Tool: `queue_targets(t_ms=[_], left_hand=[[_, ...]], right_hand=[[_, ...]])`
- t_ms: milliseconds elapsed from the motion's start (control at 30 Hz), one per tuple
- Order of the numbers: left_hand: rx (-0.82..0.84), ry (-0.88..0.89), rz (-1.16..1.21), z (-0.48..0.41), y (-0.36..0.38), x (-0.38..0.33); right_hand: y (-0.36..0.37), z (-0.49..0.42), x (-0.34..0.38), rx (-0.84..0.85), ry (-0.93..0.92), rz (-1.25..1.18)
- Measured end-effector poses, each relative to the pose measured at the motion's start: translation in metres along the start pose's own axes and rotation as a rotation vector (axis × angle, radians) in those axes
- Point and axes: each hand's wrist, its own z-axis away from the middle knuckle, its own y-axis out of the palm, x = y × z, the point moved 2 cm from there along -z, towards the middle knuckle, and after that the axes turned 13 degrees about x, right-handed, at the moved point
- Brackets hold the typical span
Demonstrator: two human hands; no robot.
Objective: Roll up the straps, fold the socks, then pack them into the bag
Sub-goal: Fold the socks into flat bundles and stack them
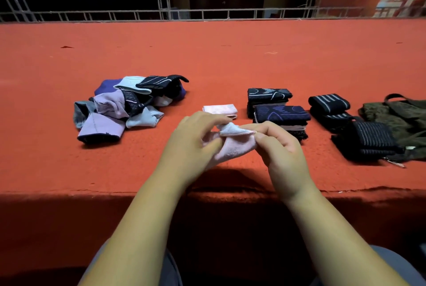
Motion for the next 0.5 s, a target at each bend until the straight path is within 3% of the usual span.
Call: queue_targets(t_ms=[100, 267, 500], left_hand=[[-0.127, -0.050, 0.088, -0.004, -0.003, -0.011], [-0.258, -0.208, 0.308, -0.011, -0.010, -0.025], [-0.150, -0.282, 0.697, -0.013, -0.010, -0.013]], right_hand=[[0.003, -0.005, 0.001, -0.062, -0.004, -0.011], [0.013, -0.011, -0.004, -0.084, 0.182, 0.047], [0.004, -0.011, 0.001, -0.033, 0.258, -0.098]])
